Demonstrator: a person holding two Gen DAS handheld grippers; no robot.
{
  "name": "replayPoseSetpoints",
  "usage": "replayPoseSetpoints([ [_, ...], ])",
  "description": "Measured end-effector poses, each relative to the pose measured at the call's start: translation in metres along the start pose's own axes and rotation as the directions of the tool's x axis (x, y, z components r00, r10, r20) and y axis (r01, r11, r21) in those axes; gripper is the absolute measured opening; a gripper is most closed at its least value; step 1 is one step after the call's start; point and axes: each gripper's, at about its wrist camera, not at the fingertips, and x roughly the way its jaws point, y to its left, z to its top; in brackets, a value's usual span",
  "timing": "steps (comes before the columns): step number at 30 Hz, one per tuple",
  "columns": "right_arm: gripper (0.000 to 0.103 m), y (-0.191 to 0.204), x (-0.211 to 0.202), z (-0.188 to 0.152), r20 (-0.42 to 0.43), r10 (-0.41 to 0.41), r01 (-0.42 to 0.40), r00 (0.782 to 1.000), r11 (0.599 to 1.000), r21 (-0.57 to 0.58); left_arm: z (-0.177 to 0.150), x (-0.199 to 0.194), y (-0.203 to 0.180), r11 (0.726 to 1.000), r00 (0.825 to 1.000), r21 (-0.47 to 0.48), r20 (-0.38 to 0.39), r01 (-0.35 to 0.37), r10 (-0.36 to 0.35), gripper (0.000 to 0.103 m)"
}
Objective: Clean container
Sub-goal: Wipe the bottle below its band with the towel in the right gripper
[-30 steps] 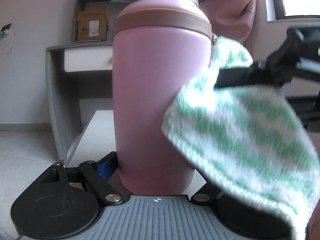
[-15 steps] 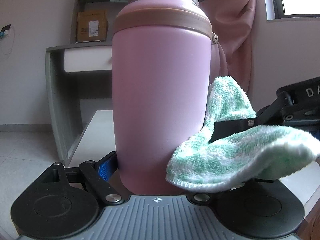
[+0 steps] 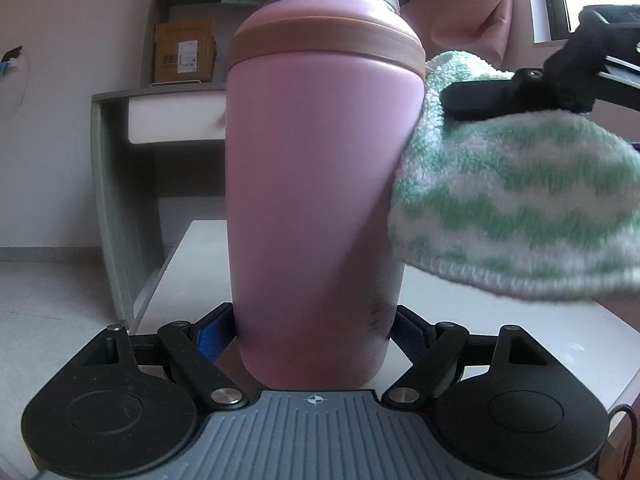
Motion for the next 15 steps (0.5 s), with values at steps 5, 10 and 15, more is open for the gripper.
replayPoseSetpoints([
  [5,0.017,-0.006,0.007,-0.003,-0.010,-0.019,0.019,1.000,1.000,0.002,0.001,0.001,0.000,1.000,1.000,0.000,0.000,0.000,0.000,0.083],
  [10,0.017,-0.015,0.012,-0.008,-0.030,-0.025,0.026,0.999,0.999,0.019,0.002,0.001,0.004,1.000,1.000,0.000,0.001,0.001,-0.001,0.083],
  [15,0.017,-0.020,0.017,-0.015,-0.058,-0.058,0.059,0.997,0.998,0.011,-0.001,0.001,0.001,1.000,1.000,0.005,-0.001,-0.003,0.003,0.083],
])
